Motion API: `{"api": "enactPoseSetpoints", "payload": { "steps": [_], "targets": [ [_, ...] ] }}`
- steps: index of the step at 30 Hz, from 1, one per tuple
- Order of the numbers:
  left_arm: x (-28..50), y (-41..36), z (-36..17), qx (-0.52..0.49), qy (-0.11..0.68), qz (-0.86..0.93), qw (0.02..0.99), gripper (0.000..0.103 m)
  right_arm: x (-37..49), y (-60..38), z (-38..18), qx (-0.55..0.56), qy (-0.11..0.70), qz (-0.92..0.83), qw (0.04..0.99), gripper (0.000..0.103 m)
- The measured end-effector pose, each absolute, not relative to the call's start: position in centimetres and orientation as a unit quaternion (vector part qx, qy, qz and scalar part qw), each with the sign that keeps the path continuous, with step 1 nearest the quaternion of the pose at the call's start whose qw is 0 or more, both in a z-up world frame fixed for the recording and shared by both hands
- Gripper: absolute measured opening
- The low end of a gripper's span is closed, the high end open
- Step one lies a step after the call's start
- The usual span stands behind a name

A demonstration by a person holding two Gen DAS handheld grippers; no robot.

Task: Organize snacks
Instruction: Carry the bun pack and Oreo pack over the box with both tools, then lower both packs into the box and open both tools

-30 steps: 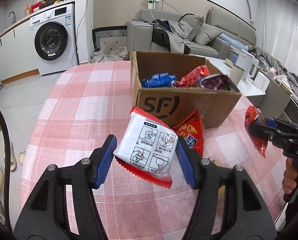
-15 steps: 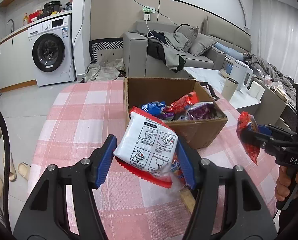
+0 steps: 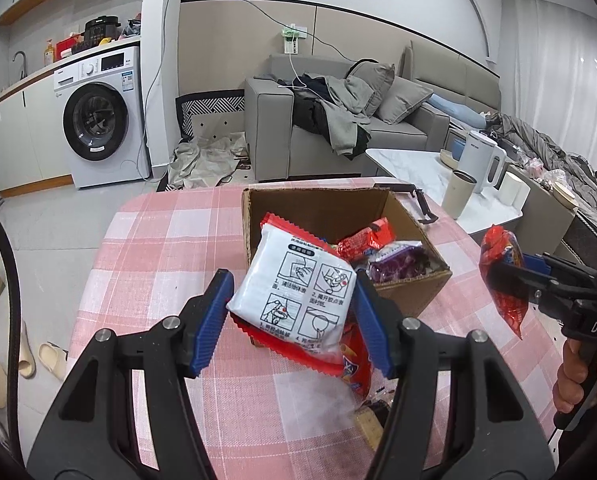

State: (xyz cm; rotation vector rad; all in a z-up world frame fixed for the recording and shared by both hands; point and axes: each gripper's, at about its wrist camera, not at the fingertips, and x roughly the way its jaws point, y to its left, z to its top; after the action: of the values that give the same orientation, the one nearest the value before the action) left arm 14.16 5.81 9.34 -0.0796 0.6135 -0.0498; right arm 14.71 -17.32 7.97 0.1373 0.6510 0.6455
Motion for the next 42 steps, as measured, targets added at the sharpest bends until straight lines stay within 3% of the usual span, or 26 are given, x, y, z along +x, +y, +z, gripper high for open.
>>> {"api": "enactPoseSetpoints", "payload": {
  "steps": [19, 42],
  "targets": [
    [20.0, 6.2, 9.4, -0.037, 0.309, -0.017, 0.95, 0.058, 19.2, -16.0, 10.0, 0.095, 0.284, 0.296, 0.907, 0.047],
    [27.3, 5.2, 5.8, -0.03, 0.323, -0.021, 0.946, 0.058, 25.4, -14.3, 8.2, 0.108, 0.29, 0.296, 0.903, 0.047]
  ]
}}
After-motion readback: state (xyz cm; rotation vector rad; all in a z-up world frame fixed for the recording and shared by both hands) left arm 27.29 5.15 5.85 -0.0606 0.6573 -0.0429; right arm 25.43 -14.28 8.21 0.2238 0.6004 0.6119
